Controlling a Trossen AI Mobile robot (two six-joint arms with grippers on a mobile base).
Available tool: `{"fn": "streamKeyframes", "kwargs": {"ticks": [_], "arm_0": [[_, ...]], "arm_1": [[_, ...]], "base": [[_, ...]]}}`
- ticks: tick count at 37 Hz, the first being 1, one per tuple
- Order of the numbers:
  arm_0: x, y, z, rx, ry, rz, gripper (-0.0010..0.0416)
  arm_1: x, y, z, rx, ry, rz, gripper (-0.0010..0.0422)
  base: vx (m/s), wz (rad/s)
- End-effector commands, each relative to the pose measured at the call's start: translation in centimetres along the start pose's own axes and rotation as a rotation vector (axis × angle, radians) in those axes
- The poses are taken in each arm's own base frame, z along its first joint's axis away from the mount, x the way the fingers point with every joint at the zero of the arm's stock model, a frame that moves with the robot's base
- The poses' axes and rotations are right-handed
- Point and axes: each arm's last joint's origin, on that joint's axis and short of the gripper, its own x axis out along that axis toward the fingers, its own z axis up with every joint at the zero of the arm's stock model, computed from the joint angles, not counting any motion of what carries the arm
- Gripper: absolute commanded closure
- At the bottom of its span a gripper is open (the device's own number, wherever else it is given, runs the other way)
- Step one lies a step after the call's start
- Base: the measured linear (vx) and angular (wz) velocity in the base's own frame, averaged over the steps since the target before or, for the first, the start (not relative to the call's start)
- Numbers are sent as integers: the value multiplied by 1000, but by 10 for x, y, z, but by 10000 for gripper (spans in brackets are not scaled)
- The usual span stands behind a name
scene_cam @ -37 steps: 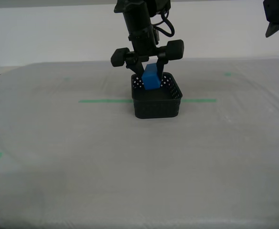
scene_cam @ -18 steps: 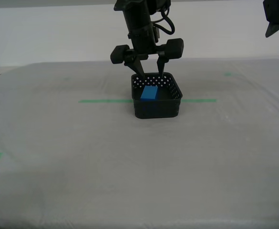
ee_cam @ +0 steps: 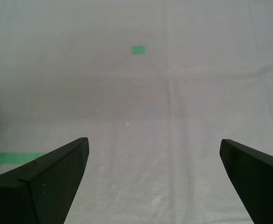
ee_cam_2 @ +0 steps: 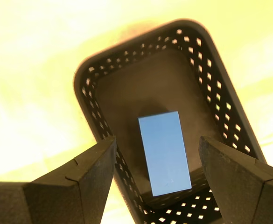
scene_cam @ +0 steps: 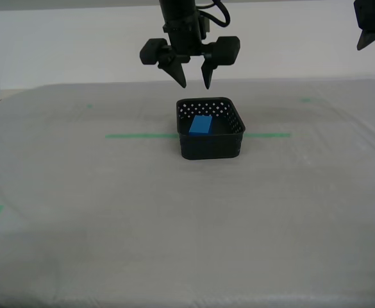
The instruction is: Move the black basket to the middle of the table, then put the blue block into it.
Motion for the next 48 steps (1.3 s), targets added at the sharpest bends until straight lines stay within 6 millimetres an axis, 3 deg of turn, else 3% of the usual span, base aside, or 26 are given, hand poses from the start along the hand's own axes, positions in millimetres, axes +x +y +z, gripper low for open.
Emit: {"fn": "streamKeyframes", "kwargs": {"ticks": [1, 15, 36, 48], "arm_0": [[0, 0, 0, -1, -1, 2, 12], [0, 0, 0, -1, -1, 2, 12], [0, 0, 0, -1, -1, 2, 12], [0, 0, 0, -1, -1, 2, 12]], "arm_1": [[-10, 5, 3, 4, -22, 7, 174], [-43, 36, 15, -17, -82, 24, 174], [-52, 107, 17, -62, -6, 112, 174], [-74, 129, 19, -68, -60, 330, 174]], "base": [[0, 0], [0, 0], [0, 0], [0, 0]]}}
